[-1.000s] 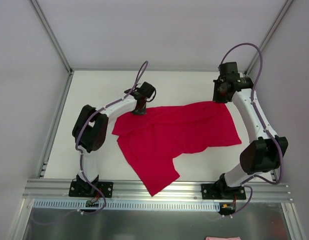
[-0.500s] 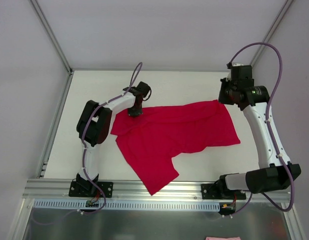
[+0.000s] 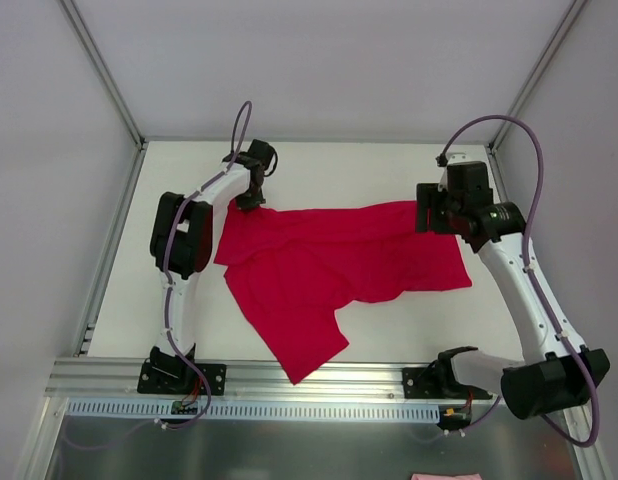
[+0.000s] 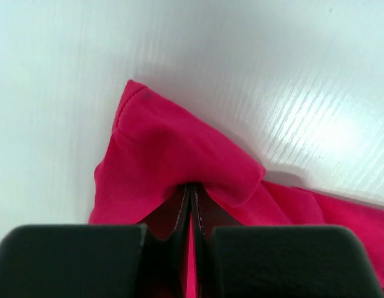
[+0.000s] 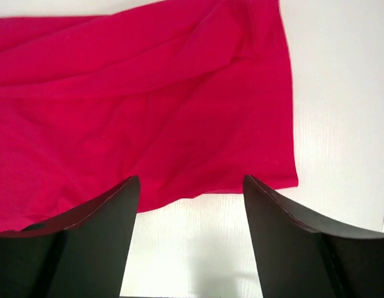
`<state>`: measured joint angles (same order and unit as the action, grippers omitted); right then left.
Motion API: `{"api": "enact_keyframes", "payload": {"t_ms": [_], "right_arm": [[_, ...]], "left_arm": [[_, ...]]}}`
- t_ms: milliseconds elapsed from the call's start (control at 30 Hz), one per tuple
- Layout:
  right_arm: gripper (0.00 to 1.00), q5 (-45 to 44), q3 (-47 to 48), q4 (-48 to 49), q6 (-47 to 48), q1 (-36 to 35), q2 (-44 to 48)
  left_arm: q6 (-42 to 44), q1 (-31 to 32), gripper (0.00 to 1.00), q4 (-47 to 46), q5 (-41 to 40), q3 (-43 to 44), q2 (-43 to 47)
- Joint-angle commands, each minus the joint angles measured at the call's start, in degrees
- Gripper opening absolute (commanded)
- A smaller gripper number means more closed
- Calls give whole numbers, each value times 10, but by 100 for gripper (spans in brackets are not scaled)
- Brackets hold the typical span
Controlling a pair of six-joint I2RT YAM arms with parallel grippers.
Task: Fold and stack the t-shirts
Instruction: Fold the flattened tshirt in 1/3 of the way
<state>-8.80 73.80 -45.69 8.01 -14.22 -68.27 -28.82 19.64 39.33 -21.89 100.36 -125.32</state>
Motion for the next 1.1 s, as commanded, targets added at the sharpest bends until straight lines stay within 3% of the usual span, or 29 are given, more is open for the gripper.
{"api": "enact_keyframes", "payload": {"t_ms": [0, 33, 167, 300, 433, 700, 1067], "right_arm": [[49, 62, -11, 64, -18, 8, -32], [45, 74, -3, 63, -33, 7, -45], [45, 119, 11, 70, -39, 7, -65], [45, 99, 10, 52, -15, 8, -61], [46, 91, 3, 47, -4, 7, -39], [48, 100, 18, 40, 9, 6, 25], [48, 70, -42, 40, 21, -11, 118]], "left_arm": [[18, -7, 0, 16, -27, 34, -11], [22, -7, 0, 15, -29, 35, -12], [24, -10, 0, 14, -33, 27, -15], [19, -11, 0, 15, -11, 7, 2], [-2, -11, 1, -7, 14, -39, 42], [-25, -42, 0, 1, 19, -45, 7], [-26, -90, 0, 16, 18, 59, -48]]}}
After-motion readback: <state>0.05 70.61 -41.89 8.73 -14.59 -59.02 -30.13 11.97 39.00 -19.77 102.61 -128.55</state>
